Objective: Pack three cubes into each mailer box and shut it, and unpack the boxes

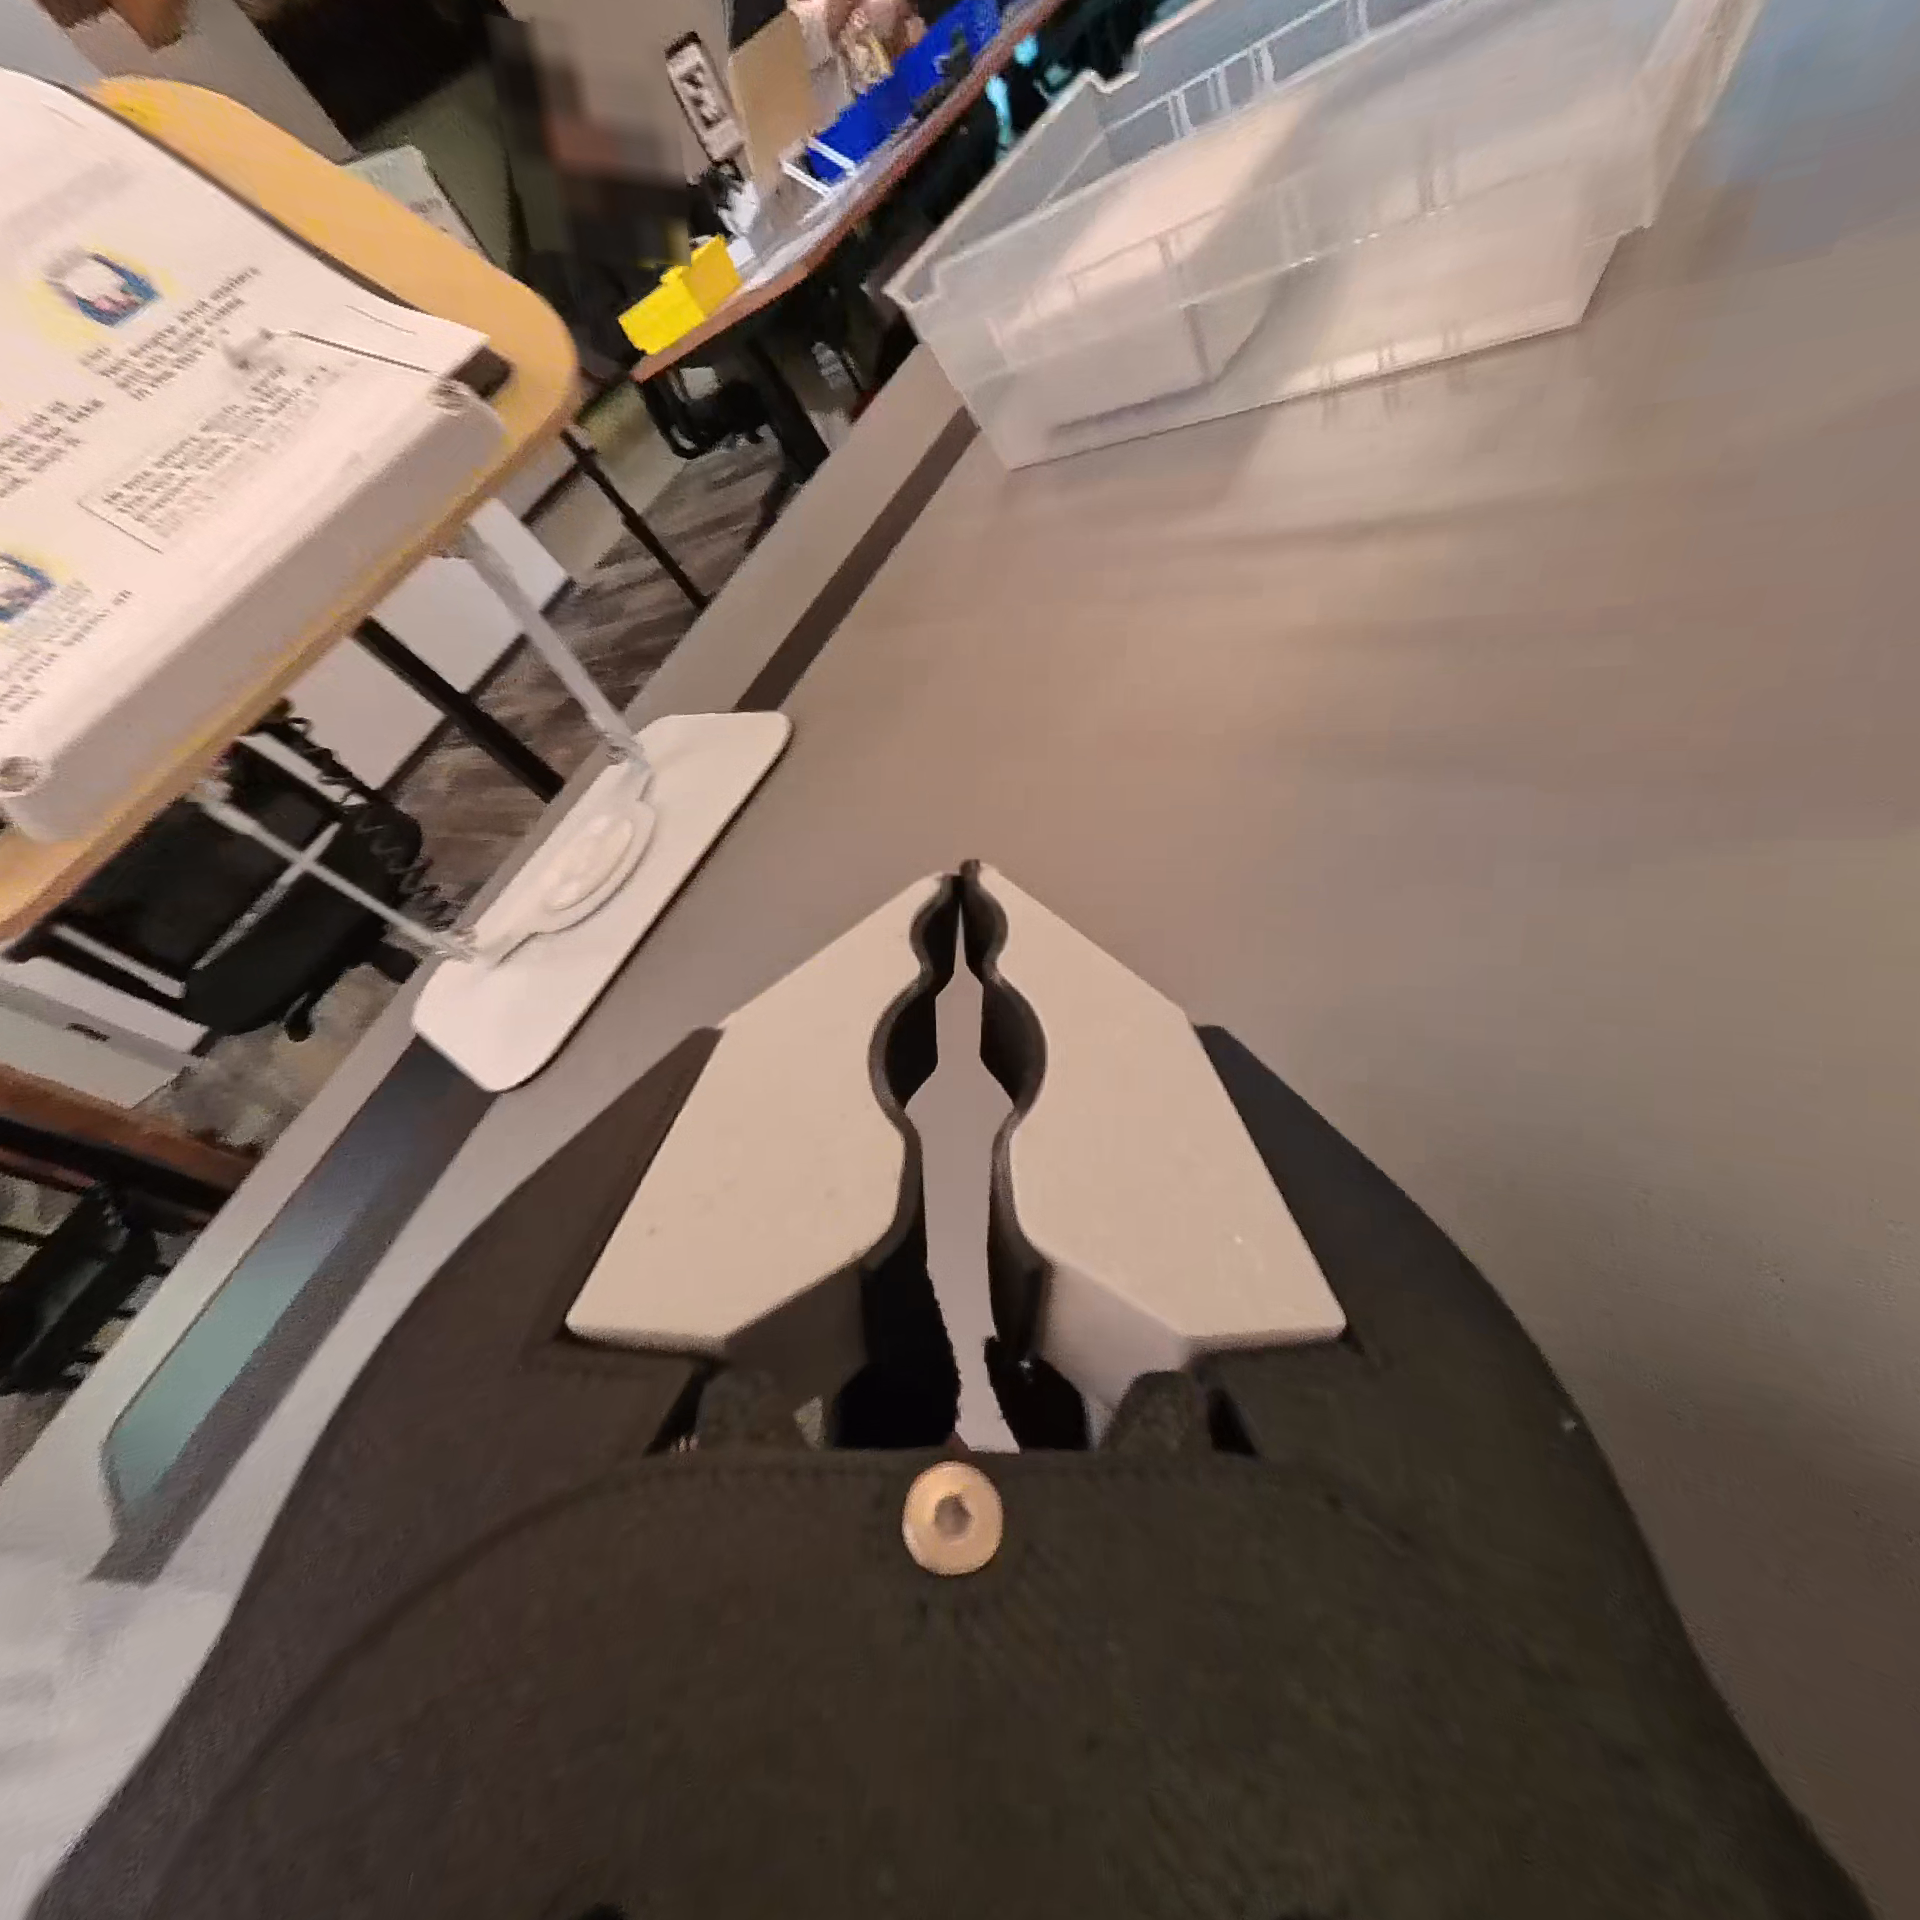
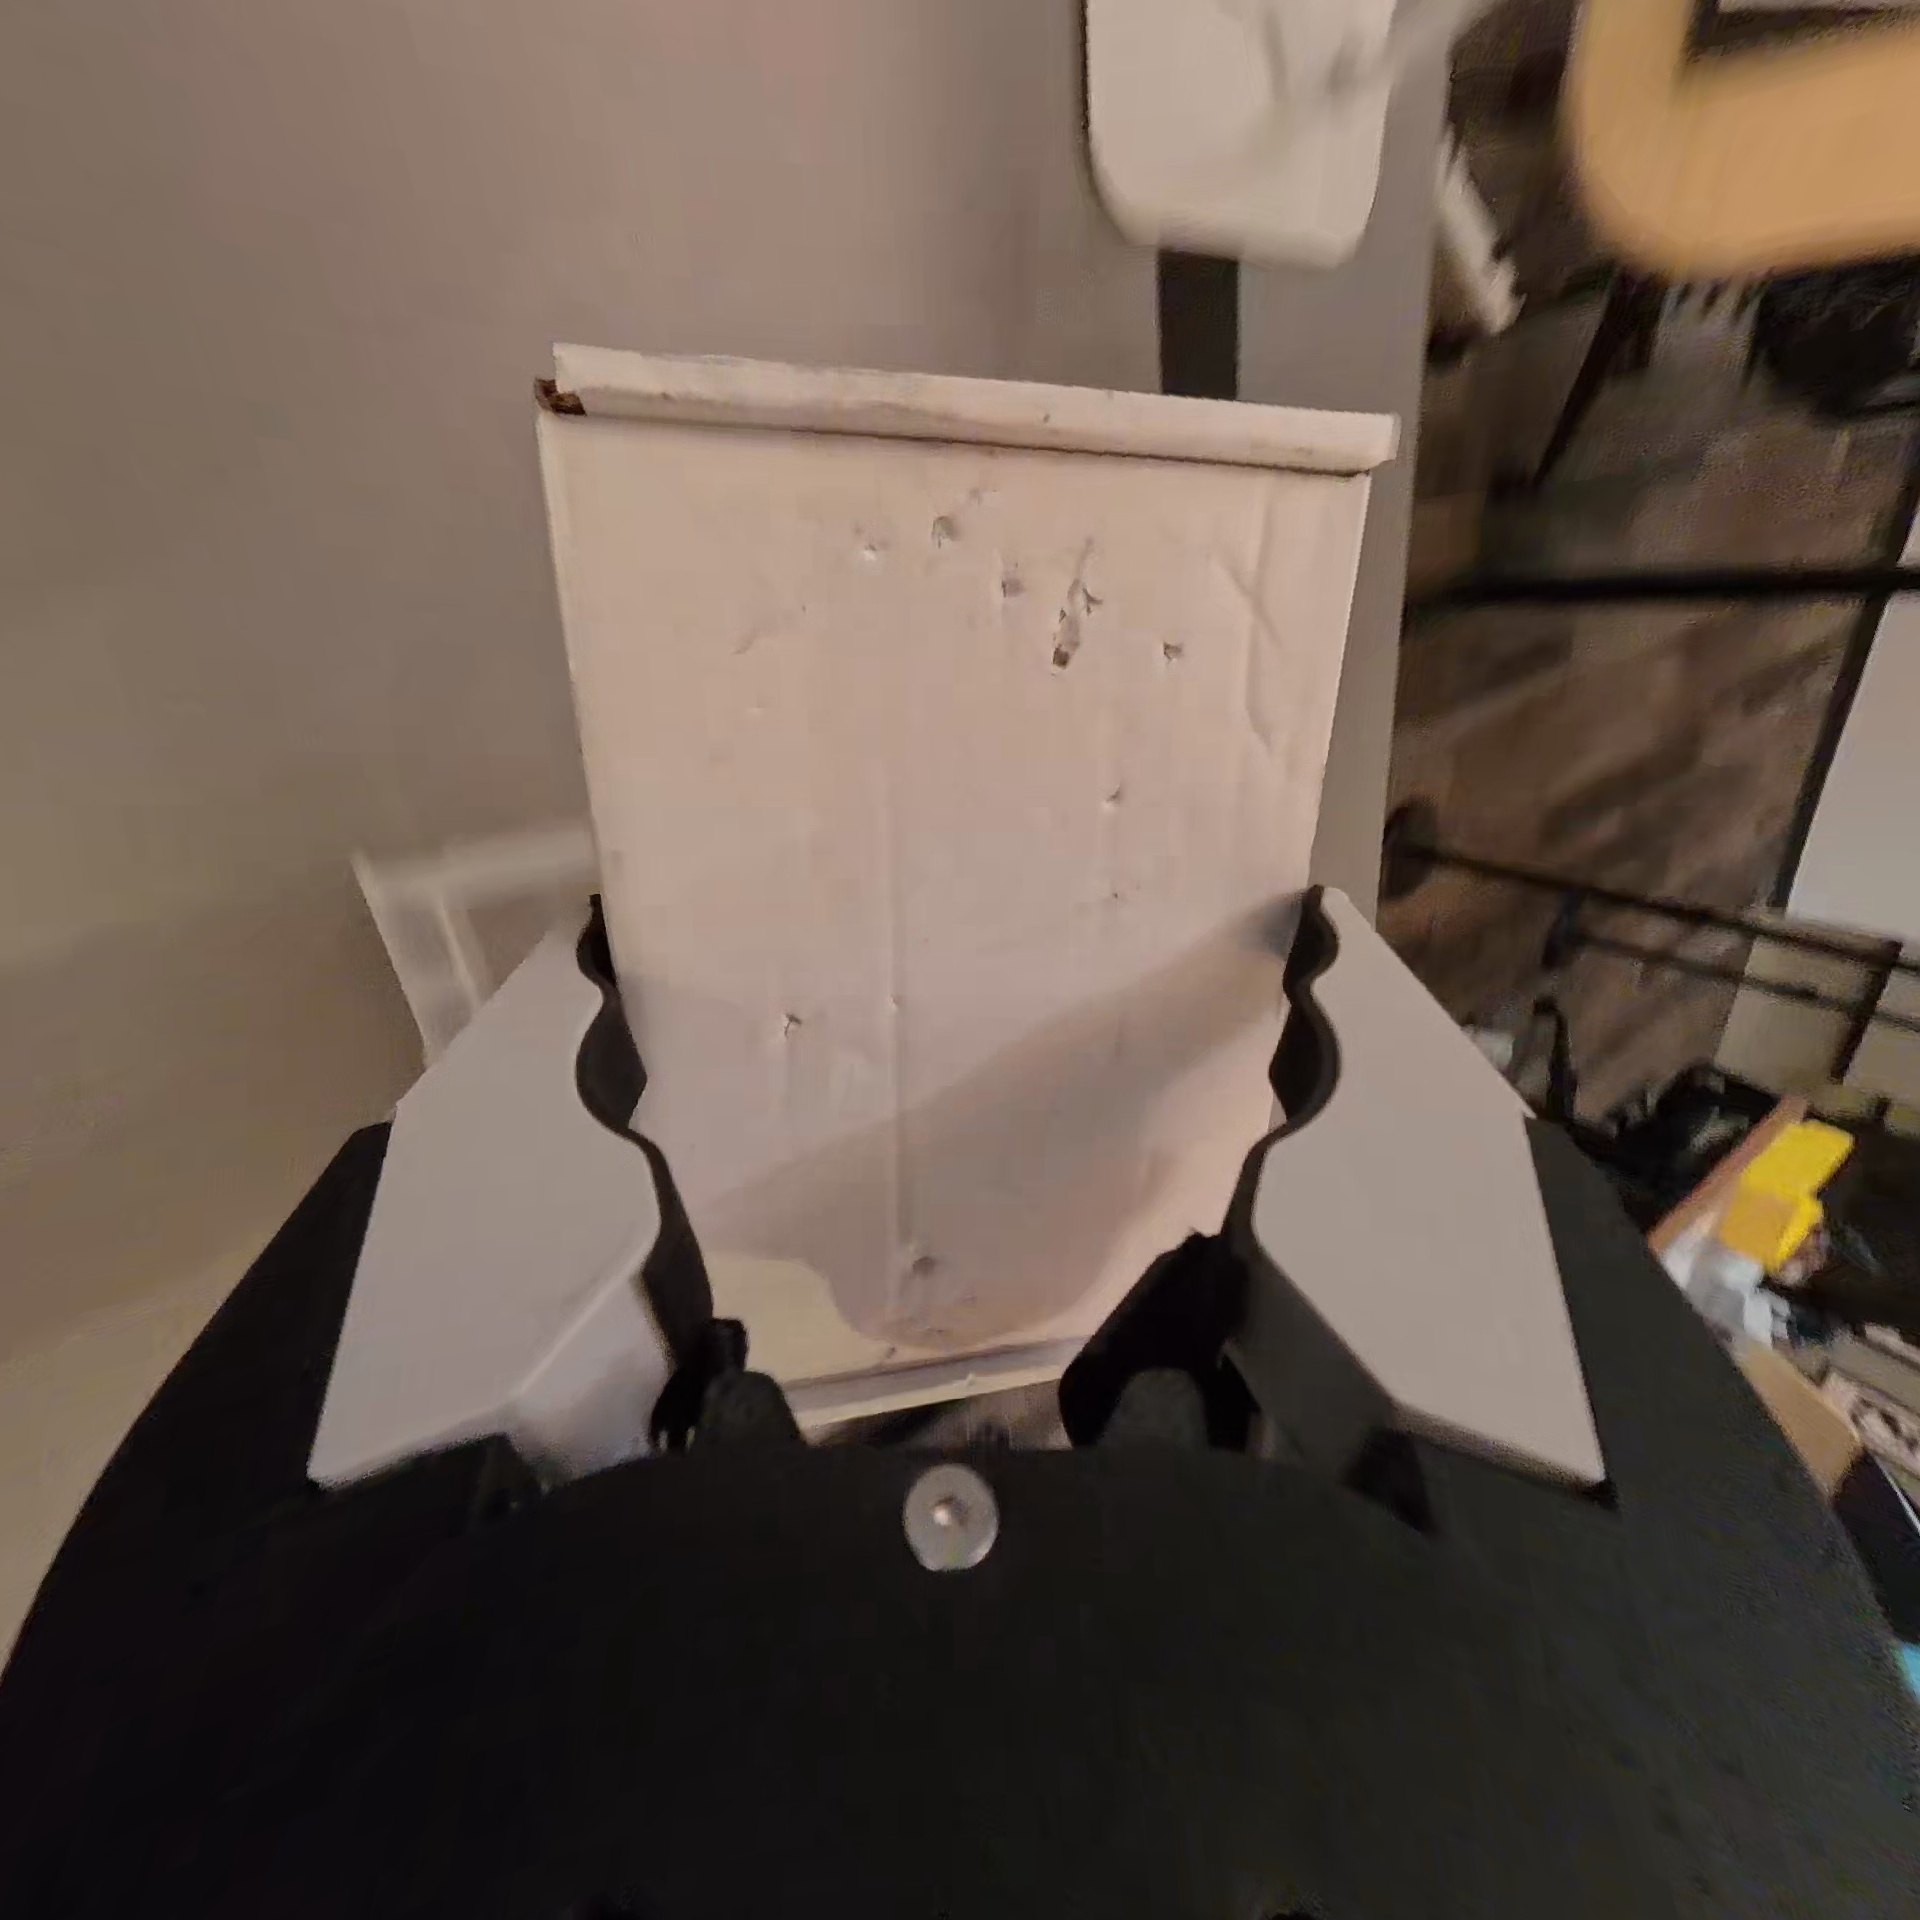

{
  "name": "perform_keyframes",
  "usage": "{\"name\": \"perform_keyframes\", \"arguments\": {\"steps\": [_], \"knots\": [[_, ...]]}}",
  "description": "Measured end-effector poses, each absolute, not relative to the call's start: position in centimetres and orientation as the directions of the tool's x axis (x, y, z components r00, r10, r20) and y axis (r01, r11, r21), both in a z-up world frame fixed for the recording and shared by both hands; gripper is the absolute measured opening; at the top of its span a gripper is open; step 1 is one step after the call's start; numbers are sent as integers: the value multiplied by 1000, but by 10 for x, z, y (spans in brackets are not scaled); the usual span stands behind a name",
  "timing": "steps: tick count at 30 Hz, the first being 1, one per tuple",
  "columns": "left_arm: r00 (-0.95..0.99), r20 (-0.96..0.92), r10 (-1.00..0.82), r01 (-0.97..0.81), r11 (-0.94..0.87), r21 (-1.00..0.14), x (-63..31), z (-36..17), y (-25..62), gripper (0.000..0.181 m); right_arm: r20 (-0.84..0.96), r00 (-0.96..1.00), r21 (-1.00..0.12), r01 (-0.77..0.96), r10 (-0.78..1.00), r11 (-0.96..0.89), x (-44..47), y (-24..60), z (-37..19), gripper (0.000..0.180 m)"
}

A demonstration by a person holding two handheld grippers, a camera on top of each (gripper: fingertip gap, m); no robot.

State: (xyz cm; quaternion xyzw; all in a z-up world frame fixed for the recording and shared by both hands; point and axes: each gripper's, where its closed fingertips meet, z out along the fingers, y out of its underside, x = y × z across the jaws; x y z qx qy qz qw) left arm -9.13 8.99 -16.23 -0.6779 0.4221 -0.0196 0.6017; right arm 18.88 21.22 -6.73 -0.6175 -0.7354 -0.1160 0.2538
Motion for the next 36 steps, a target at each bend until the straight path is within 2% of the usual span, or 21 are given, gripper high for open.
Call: {"name": "perform_keyframes", "arguments": {"steps": [4, 8, 15, 20, 24, 27, 30, 34, 36], "knots": [[609, -498, -617, -579, 83, -811, -80, -175, 90, 0, 424, -88, -13, 995, 901, 104, 267, 217, -92, 124], [621, -462, -634, -548, 70, -833, -74, -179, 93, 0, 371, -107, 102, 992, 922, 75, 307, 219, -128, 125], [583, -480, -655, -582, 75, -810, -58, -190, 95, 0, 323, -217, 179, 970, 921, 166, 298, 224, -187, 124], [566, -497, -658, -601, 83, -795, -51, -193, 96, 1, 262, -219, 188, 967, 940, 173, 300, 228, -221, 124], [556, -515, -653, -620, 87, -780, -49, -196, 97, 3, 306, -203, 198, 969, 930, 146, 301, 231, -214, 126], [558, -519, -648, -623, 85, -777, -50, -196, 98, 6, 363, -152, 125, 986, 919, 113, 299, 229, -193, 124], [579, -513, -634, -607, 85, -790, -52, -192, 99, 14, 430, -40, -20, 998, 902, 54, 298, 224, -165, 125], [614, -562, -555, -613, 114, -782, -66, -165, 100, 31, 573, 193, -226, 971, 797, -72, 318, 228, -112, 104], [657, -554, -512, -585, 118, -802, -77, -138, 98, 38, 571, 322, -349, 928, 755, -132, 333, 224, -95, 99]]}}
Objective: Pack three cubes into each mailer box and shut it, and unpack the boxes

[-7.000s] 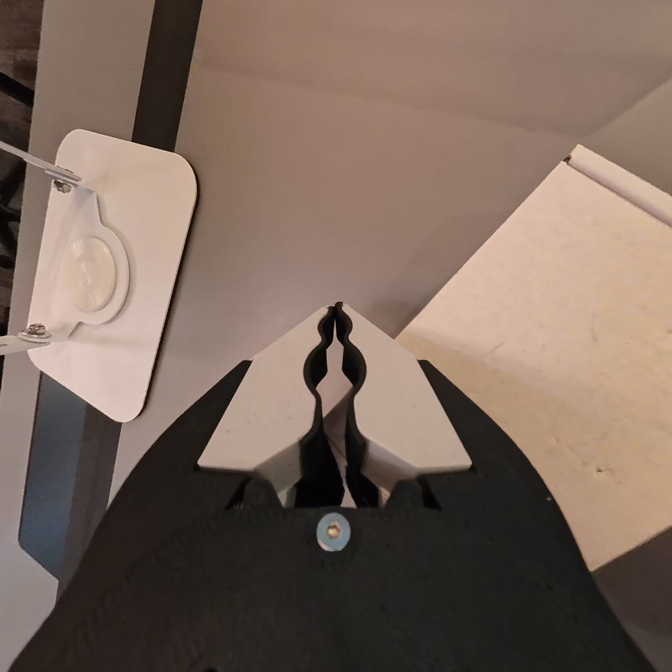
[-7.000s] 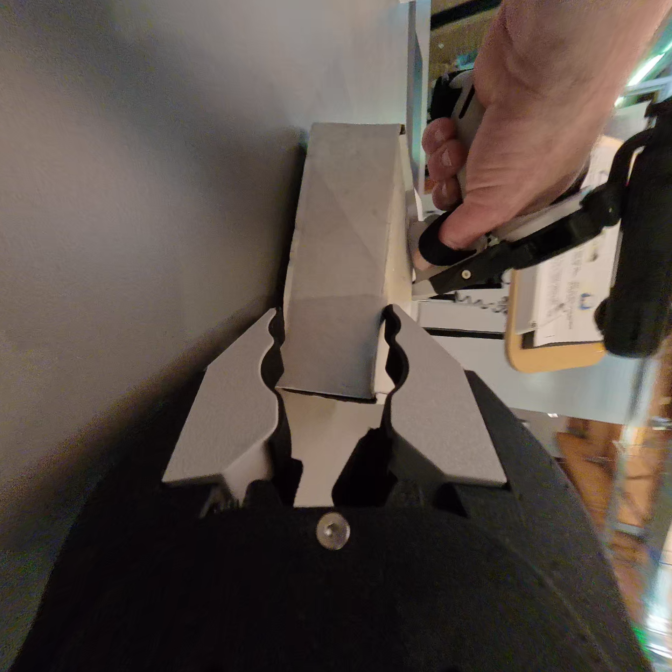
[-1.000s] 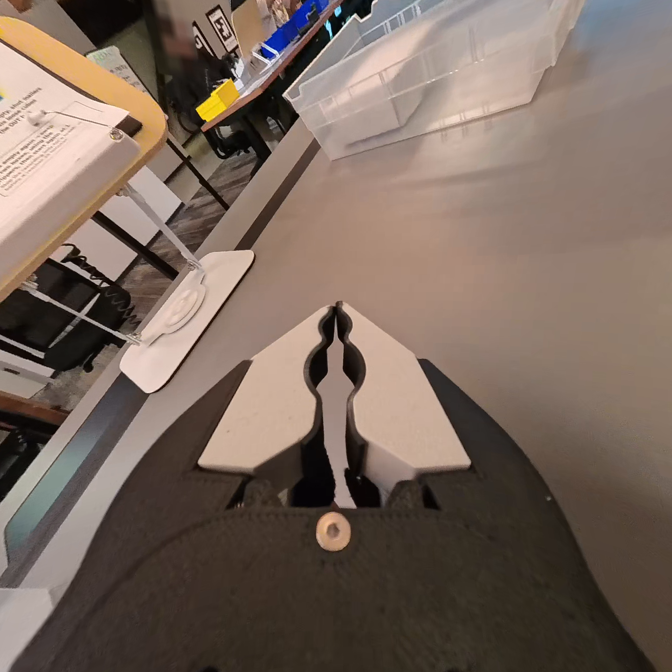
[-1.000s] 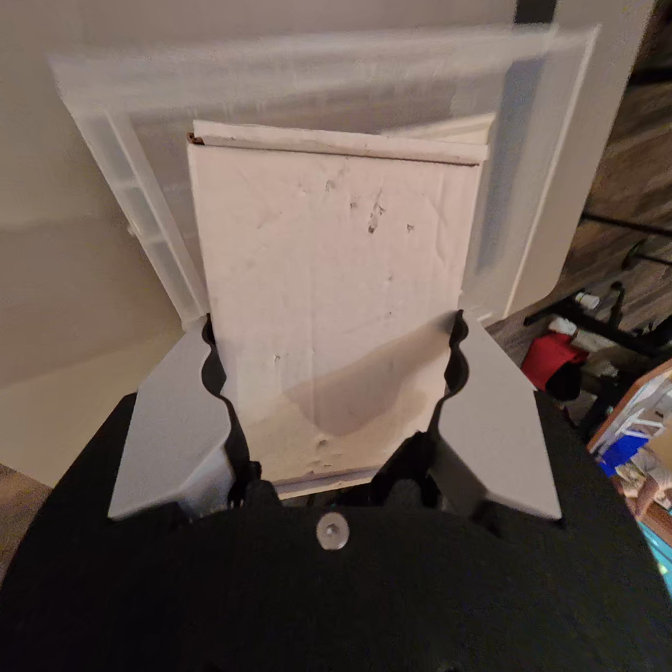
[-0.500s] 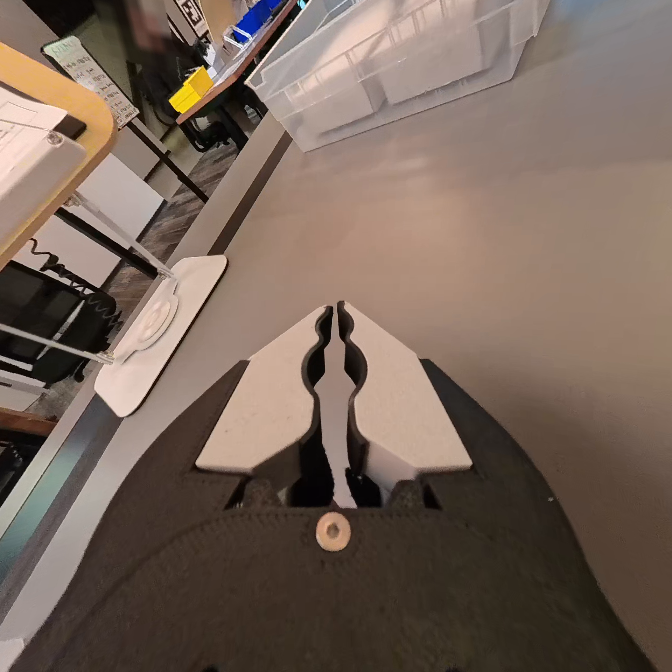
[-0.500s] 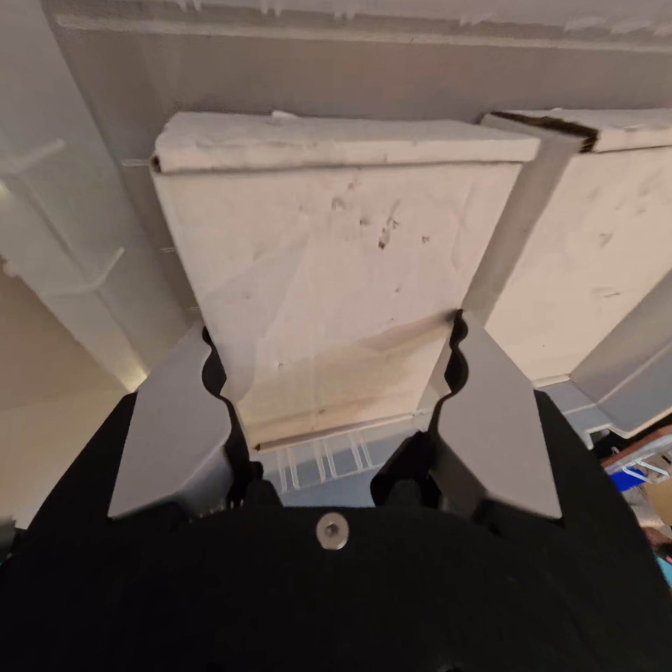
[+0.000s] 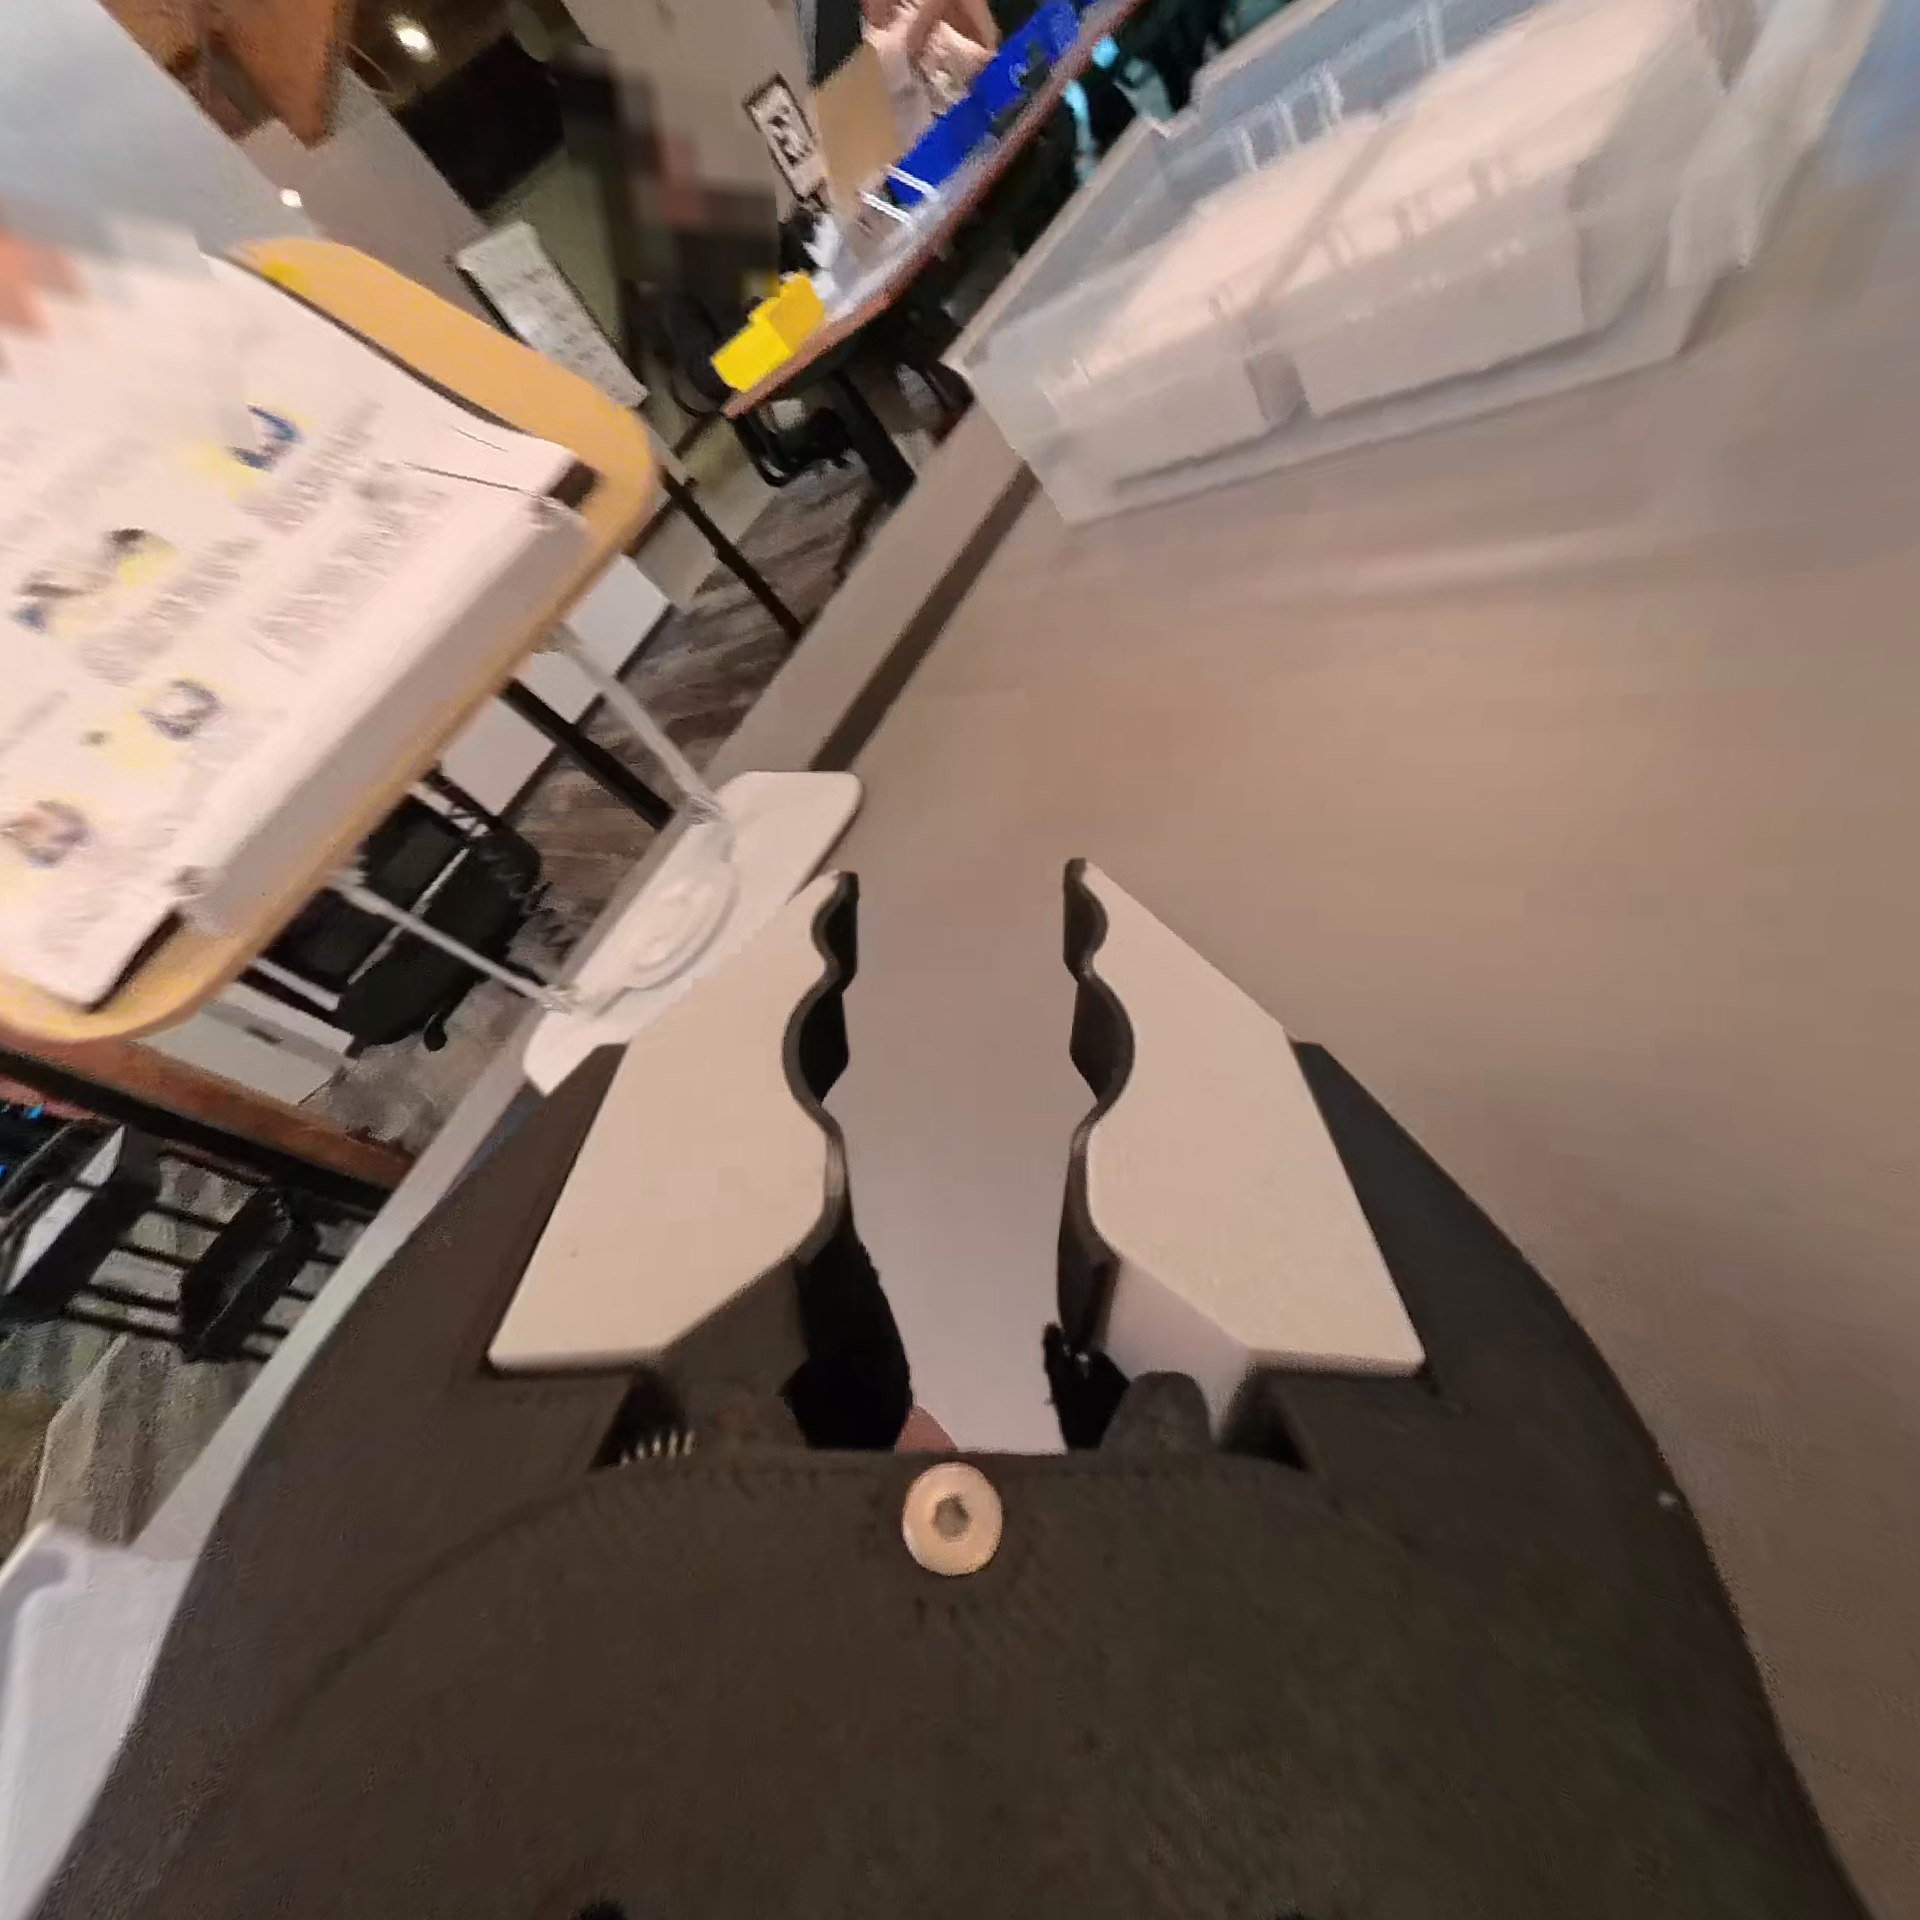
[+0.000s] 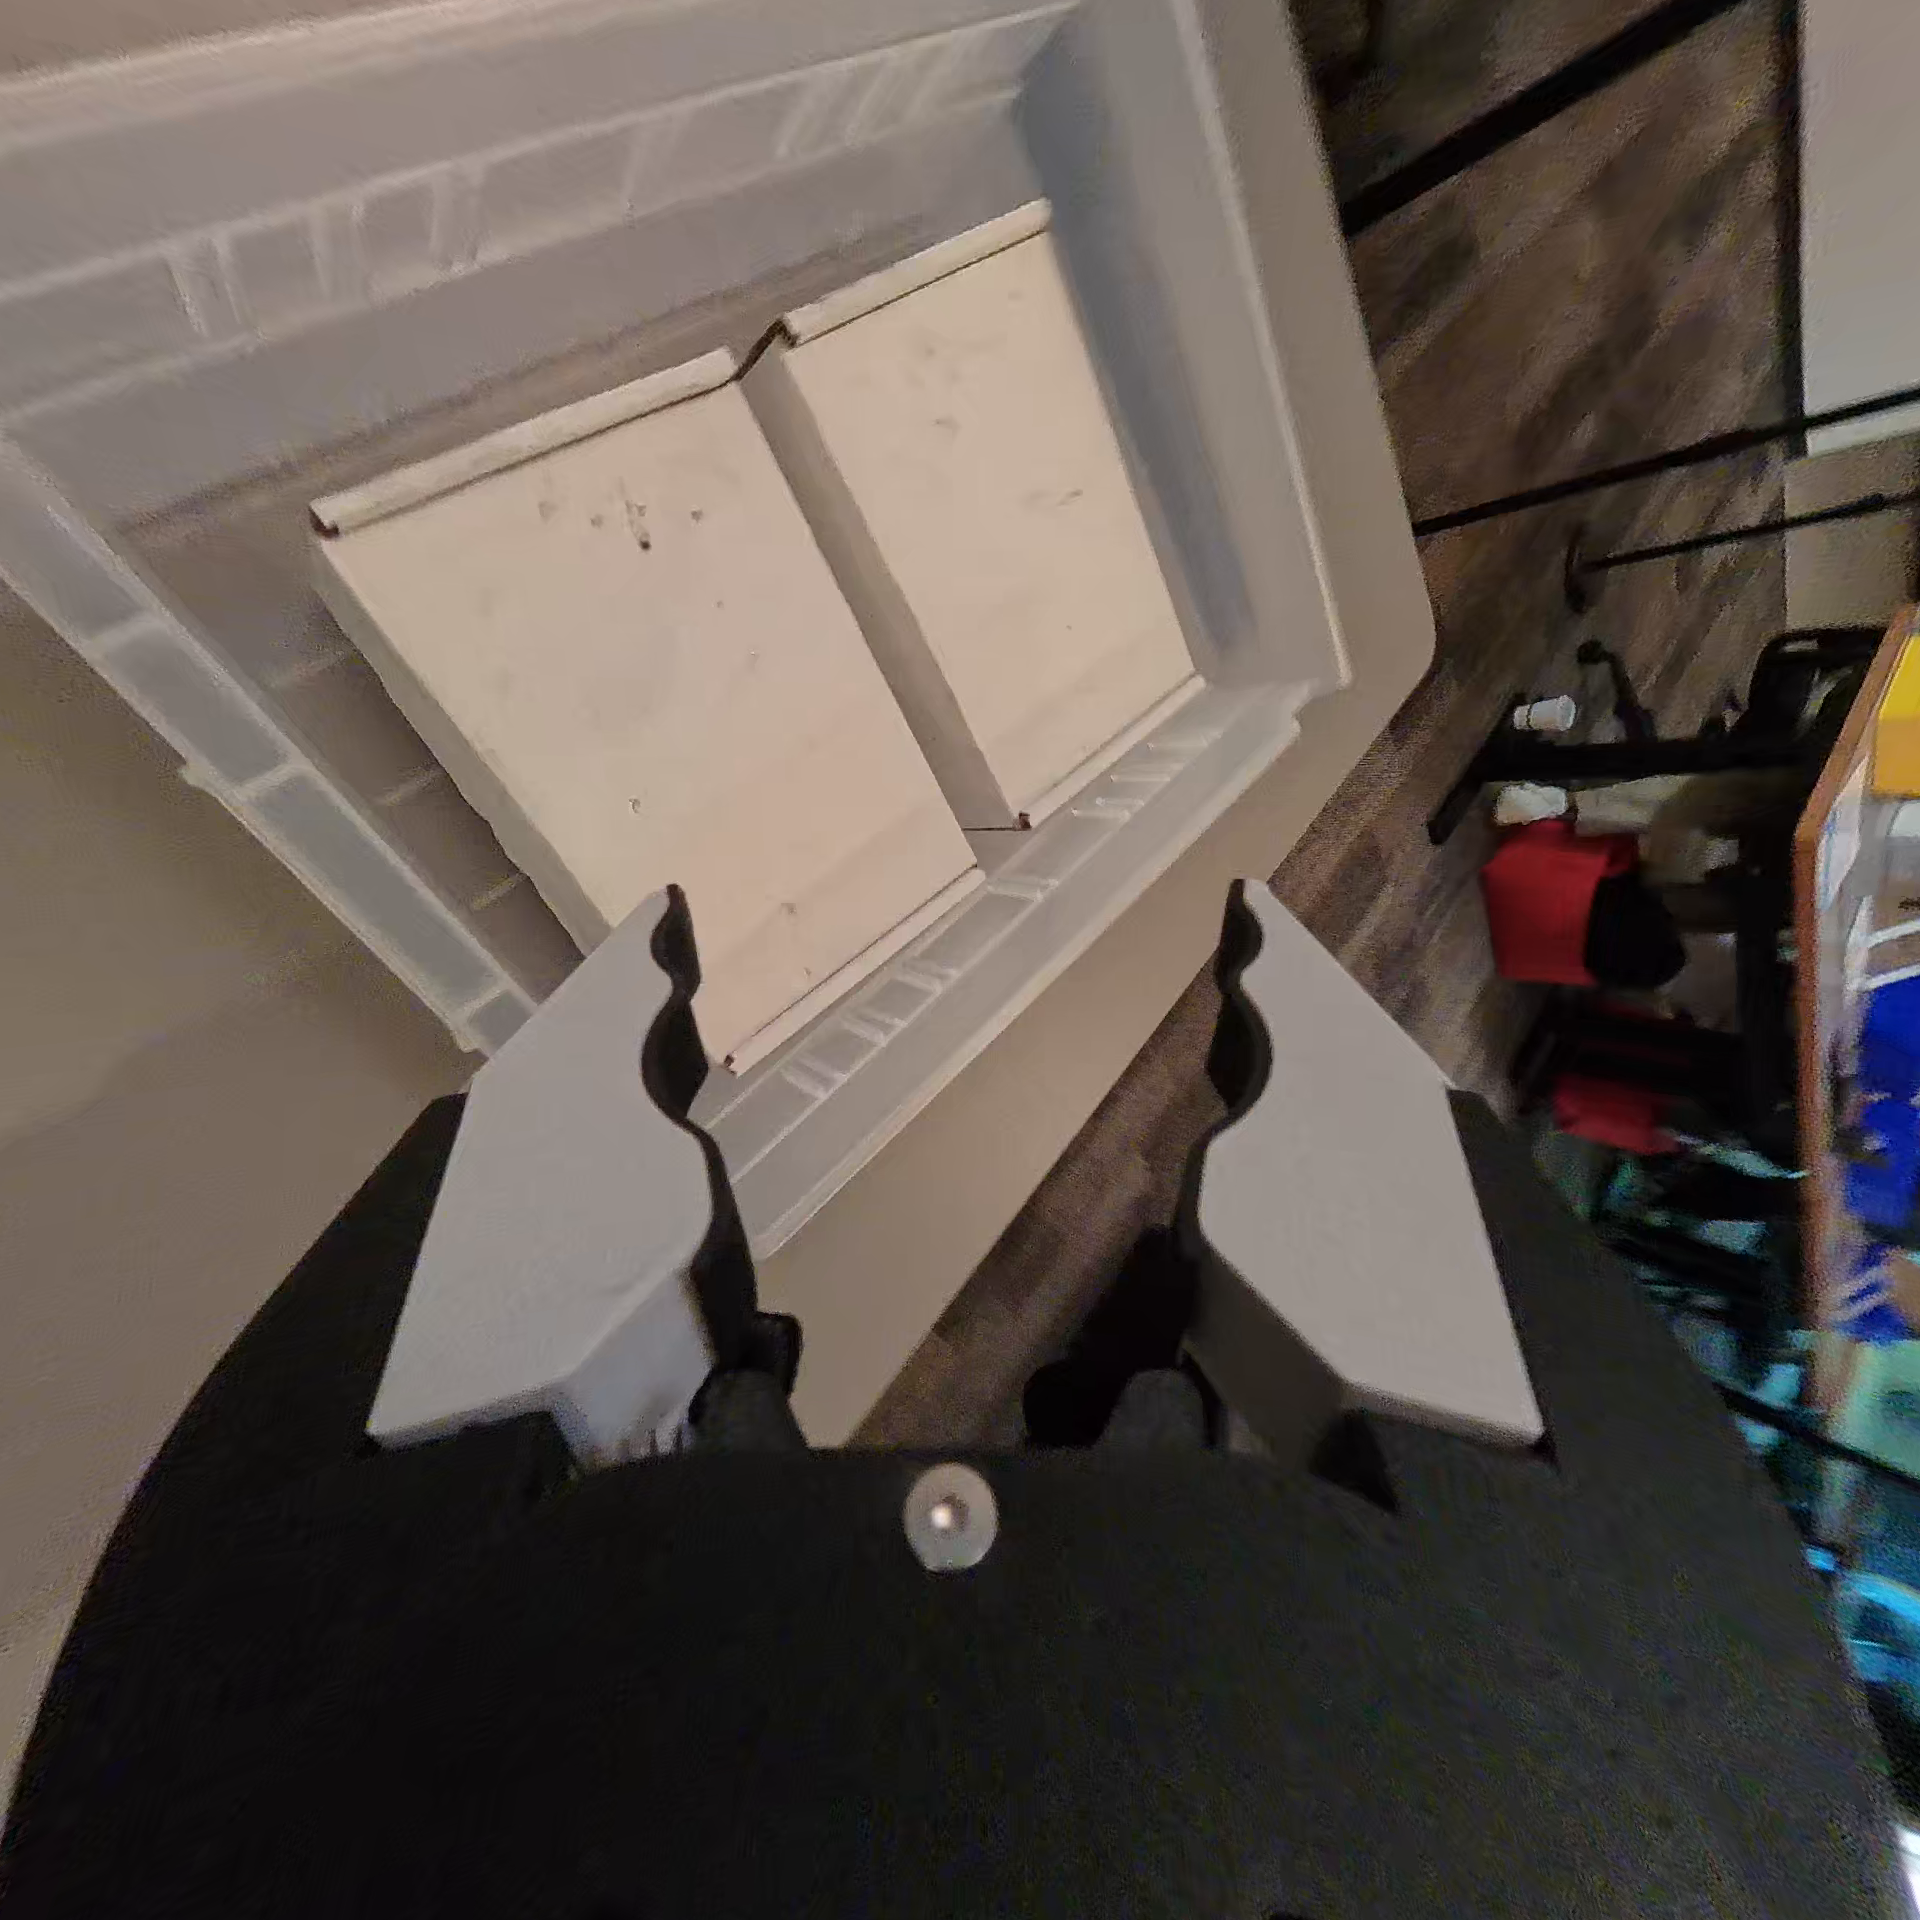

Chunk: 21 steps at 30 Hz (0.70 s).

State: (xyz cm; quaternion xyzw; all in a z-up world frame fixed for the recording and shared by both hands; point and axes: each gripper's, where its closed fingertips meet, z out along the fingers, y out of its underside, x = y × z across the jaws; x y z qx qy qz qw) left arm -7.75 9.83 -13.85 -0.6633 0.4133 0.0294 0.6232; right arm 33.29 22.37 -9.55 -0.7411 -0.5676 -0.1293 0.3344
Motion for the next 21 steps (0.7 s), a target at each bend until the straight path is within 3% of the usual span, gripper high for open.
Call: {"name": "perform_keyframes", "arguments": {"steps": [3, 7, 13, 15, 18, 19, 21], "knots": [[745, -500, -442, -512, 103, -853, -107, -98, 93, 48, 551, 516, -486, 838, 656, -250, 366, 226, -85, 83], [793, -559, -244, -570, 29, -821, -188, -64, 84, 59, 426, 677, -617, 703, 601, -354, 386, 225, -102, 76], [864, -504, -3, -484, -281, -829, -348, -67, 46, 82, 265, 776, -663, 578, 573, -476, 386, 221, -147, 84], [863, -495, 99, -437, -342, -832, -400, -73, 29, 82, 209, 814, -674, 521, 541, -524, 388, 222, -158, 80], [913, -373, 164, -272, -436, -858, -451, -103, 8, 90, 155, 813, -691, 495, 561, -527, 384, 218, -171, 51], [944, -292, 152, -192, -464, -865, -458, -118, 3, 84, 144, 806, -702, 492, 574, -515, 381, 217, -174, 32], [969, -171, 177, -65, -487, -871, -475, -137, -4, 79, 125, 820, -703, 471, 559, -533, 382, 217, -182, 22]]}}
